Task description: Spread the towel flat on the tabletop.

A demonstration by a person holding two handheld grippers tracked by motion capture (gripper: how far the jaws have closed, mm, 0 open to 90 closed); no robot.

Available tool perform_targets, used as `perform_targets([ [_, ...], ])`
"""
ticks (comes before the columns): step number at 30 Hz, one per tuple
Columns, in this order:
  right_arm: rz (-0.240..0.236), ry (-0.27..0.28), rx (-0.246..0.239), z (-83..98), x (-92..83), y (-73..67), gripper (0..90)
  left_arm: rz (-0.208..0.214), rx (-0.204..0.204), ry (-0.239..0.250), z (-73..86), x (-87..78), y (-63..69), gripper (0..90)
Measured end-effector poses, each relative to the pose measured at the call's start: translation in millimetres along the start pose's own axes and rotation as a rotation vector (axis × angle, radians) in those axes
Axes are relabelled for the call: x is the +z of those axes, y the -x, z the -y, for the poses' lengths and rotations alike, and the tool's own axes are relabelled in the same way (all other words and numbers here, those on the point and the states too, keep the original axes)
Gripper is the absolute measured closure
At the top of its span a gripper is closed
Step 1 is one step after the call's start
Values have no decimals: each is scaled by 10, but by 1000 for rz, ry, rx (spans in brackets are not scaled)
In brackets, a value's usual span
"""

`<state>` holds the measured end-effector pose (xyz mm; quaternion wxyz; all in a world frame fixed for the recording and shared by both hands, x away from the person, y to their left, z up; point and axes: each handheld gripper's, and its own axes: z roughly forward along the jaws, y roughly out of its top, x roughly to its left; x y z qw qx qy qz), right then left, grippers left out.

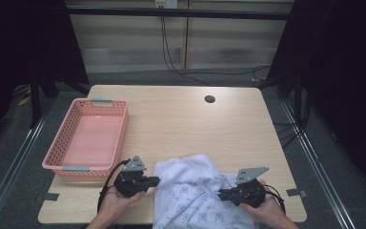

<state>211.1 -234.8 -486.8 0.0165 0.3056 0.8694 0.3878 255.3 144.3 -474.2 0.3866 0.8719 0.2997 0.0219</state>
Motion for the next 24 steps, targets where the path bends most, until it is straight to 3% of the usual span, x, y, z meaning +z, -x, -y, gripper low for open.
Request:
perform_targets([
  [3,-4,29,13,2,-80,25,656,-3,-7,-45,72,59,-3,867],
  [5,0,76,27,-13,-163,53,639,-2,-14,-39,80,71,-23,867],
  [9,42,173,63,-64,-353,183,701,13,-27,-35,72,94,-59,865],
  [11,87,192,73,-94,-382,272,722,23,-44,-19,74,101,-82,864],
  [12,88,194,90,-105,-368,323,724,34,-53,-11,74,102,-99,863],
  [15,88,149,82,-125,-242,393,676,44,-65,3,68,98,-125,861],
  [18,58,115,60,-154,-116,356,614,53,-70,14,68,97,-128,857],
  [24,19,108,15,-291,79,262,526,59,-75,49,67,50,-131,855],
])
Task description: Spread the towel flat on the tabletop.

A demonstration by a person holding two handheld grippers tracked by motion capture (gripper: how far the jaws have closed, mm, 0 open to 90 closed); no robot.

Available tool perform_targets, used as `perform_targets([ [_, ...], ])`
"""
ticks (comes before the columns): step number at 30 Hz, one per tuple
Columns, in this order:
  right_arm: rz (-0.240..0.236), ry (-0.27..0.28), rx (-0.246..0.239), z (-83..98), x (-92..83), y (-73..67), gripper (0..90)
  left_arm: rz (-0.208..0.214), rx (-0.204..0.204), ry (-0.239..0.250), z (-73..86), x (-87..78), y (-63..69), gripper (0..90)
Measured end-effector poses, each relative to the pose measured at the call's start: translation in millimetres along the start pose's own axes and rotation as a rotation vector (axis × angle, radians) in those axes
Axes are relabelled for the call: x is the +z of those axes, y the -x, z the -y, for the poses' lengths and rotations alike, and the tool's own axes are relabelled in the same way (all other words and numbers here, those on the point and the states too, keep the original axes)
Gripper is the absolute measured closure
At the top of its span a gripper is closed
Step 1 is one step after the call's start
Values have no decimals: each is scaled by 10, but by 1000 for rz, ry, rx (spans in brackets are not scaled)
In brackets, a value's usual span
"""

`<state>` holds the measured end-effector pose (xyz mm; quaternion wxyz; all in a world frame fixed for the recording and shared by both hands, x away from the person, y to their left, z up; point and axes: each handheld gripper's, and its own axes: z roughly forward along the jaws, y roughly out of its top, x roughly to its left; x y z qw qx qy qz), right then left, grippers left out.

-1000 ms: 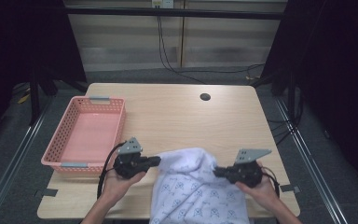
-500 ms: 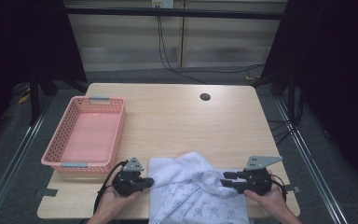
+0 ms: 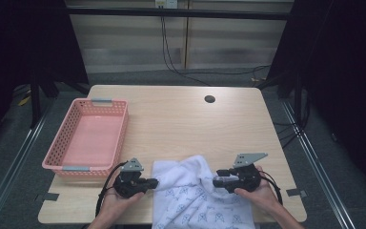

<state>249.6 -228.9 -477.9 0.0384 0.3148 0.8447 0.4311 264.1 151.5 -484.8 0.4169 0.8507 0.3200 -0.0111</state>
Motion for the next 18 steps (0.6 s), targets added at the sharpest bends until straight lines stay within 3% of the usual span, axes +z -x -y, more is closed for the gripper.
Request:
perform_targets([
  [8,-95,-13,-100,-93,180,-203,583,17,-14,27,-11,-17,-21,852],
  [10,-112,-20,-109,-92,200,-250,667,22,-18,36,-17,-20,-18,852],
  [14,-129,-18,-108,-98,181,-308,778,21,-11,55,-34,-46,-4,854],
  [18,-90,33,-67,-130,39,-242,786,19,-17,105,-74,-108,-4,858],
])
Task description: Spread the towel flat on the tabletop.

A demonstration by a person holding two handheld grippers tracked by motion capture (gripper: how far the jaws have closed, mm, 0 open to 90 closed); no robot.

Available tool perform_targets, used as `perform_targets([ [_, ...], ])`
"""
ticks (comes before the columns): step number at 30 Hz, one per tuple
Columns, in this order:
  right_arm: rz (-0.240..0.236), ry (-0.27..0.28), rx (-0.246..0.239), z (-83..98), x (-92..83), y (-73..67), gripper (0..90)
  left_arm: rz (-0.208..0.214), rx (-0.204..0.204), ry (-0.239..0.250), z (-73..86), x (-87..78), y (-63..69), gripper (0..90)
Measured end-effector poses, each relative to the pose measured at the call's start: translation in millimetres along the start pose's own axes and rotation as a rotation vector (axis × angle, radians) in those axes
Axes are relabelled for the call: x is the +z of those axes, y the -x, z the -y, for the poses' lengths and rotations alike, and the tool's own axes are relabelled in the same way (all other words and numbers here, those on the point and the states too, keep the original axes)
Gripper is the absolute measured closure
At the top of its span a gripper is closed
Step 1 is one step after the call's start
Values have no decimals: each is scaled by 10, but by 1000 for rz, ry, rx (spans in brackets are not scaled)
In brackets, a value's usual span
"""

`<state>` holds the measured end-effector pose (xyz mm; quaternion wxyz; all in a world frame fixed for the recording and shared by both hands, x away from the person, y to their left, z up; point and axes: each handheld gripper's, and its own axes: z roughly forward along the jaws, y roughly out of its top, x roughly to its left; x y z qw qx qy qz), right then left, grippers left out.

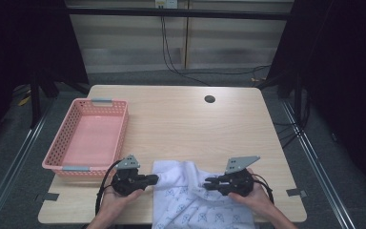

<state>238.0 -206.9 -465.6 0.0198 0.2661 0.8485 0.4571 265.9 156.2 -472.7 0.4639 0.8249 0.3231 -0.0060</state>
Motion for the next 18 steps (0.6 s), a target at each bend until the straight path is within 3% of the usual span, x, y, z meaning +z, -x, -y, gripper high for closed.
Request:
perform_targets([
  [3,38,59,58,-7,-170,119,761,1,4,33,-31,-58,20,859],
  [6,112,86,99,34,-328,233,761,-3,8,47,-38,-98,29,859],
  [10,175,103,150,124,-497,376,775,-18,2,60,-40,-133,3,859],
  [12,192,130,184,148,-577,454,726,-23,-2,68,-54,-140,-6,859],
  [14,214,118,200,165,-589,525,678,-29,3,64,-67,-132,-14,859],
  [16,272,83,223,200,-556,585,608,-29,7,61,-66,-129,-11,859],
  [18,282,79,232,216,-555,591,576,-27,6,64,-54,-145,-6,859],
])
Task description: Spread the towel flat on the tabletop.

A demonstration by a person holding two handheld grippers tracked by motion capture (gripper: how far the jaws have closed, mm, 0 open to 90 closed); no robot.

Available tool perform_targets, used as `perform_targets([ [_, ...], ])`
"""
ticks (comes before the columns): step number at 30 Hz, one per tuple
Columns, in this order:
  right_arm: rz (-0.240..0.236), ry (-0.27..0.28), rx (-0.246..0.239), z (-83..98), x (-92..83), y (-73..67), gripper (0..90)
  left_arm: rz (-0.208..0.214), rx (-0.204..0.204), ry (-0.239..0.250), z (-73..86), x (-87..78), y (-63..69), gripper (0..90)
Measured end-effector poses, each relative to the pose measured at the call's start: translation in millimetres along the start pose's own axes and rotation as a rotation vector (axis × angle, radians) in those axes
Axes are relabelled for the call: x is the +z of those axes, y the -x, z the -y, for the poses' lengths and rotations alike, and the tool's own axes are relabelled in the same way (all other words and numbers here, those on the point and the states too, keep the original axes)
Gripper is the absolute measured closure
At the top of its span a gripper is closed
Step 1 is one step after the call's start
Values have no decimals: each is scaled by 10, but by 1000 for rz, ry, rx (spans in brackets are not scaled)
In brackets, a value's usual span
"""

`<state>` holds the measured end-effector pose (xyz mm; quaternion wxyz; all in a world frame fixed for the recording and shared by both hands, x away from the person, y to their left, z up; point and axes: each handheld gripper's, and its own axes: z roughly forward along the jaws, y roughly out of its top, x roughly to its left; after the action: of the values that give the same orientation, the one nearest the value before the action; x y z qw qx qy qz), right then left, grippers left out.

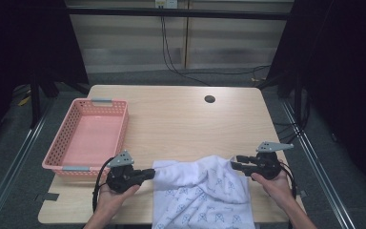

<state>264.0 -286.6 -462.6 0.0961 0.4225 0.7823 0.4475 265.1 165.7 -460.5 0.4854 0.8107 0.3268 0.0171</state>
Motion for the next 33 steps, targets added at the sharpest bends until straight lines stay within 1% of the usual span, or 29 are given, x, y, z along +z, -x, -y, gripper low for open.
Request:
perform_targets([
  [3,-22,8,-20,4,-47,-69,614,-4,-5,-1,19,-17,-25,858],
  [4,4,0,-19,8,-41,-88,617,-4,-10,0,25,-17,-29,858],
  [6,22,-13,-22,23,-21,-79,611,-2,-10,-2,32,-21,-29,858],
  [8,50,-15,2,36,-9,-18,580,-1,-9,2,36,-21,-18,858],
  [9,58,-21,6,42,-6,26,558,1,-6,2,35,-18,-18,857],
  [10,77,-27,22,46,1,63,527,3,-6,1,33,-11,-26,857],
  [11,92,-27,27,53,21,104,503,3,-9,-1,29,2,-35,857],
  [13,80,-45,43,67,84,151,467,1,-8,-6,19,29,-60,857],
  [14,79,-58,42,74,135,156,462,1,-9,-6,13,42,-67,857],
  [15,78,-76,30,81,189,152,453,-1,-7,-8,8,54,-69,857],
  [16,71,-104,26,93,254,133,444,1,-10,-6,4,56,-67,857],
  [18,94,-142,9,109,334,101,466,1,-1,-5,-3,53,-68,857],
  [19,104,-160,8,119,363,83,502,0,1,-5,-5,53,-68,857],
  [20,104,-168,7,124,380,72,630,-2,0,-2,-7,53,-68,857],
  [21,113,-162,-16,124,382,58,724,-1,0,5,-13,48,-71,857],
  [22,124,-144,-30,106,345,56,784,3,-1,9,-18,40,-73,860],
  [24,110,-80,-10,61,250,72,864,-5,5,29,-51,8,-73,861],
  [26,113,-29,-8,5,134,86,881,-10,8,48,-88,-31,-77,863],
  [27,110,0,4,-29,65,93,883,-17,12,61,-122,-61,-86,864],
  [28,112,35,3,-73,-20,111,886,-24,11,73,-145,-77,-89,864],
  [30,113,81,0,-144,-130,129,887,-31,13,101,-218,-121,-104,865],
  [31,116,106,-1,-186,-190,139,887,-41,19,118,-261,-143,-112,865],
  [32,122,131,1,-231,-244,153,887,-46,18,143,-320,-164,-125,865],
  [33,124,155,3,-291,-305,173,887,-55,19,152,-359,-174,-133,865],
])
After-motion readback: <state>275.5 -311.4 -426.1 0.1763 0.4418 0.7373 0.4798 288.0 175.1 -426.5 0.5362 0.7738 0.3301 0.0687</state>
